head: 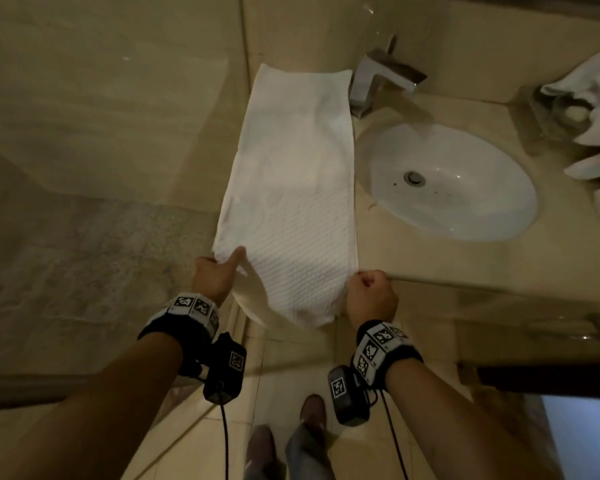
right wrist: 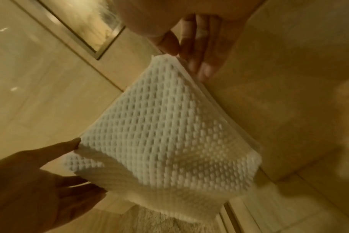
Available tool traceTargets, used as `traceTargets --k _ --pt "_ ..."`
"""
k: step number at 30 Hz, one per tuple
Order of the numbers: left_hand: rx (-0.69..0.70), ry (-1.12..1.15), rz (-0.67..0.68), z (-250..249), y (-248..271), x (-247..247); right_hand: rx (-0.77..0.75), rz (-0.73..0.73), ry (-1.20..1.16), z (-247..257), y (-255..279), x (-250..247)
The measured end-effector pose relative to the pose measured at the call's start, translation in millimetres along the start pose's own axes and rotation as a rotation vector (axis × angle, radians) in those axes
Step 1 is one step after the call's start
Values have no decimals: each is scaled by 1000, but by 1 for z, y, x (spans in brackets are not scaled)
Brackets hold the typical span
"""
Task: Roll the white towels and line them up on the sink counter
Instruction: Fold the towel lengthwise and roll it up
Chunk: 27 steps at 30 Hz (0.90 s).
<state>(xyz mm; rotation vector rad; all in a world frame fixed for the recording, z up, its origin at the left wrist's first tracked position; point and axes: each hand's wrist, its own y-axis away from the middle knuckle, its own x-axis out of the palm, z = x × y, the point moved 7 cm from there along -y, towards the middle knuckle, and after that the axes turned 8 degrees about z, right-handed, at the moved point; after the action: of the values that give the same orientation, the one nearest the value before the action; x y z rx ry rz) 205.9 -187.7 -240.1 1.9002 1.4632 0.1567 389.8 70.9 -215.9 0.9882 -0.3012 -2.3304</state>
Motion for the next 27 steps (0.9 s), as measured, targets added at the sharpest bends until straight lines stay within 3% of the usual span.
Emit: traceTargets --k 3,7,12,15,21,27 --pt "12 -1 80 22 -8 -2 129 271 -69 -34 1 39" --pt "71 -140 148 24 11 -4 108 418 -123 -46 5 58" --pt "115 -144 195 41 24 3 -43 327 25 -57 14 49" --pt "92 -203 284 52 29 17 -96 368 36 -66 20 52" --pt "21 -402 383 82 29 28 36 429 20 -97 32 62" --pt "-51 -390 389 94 31 28 65 261 -46 -110 34 55"
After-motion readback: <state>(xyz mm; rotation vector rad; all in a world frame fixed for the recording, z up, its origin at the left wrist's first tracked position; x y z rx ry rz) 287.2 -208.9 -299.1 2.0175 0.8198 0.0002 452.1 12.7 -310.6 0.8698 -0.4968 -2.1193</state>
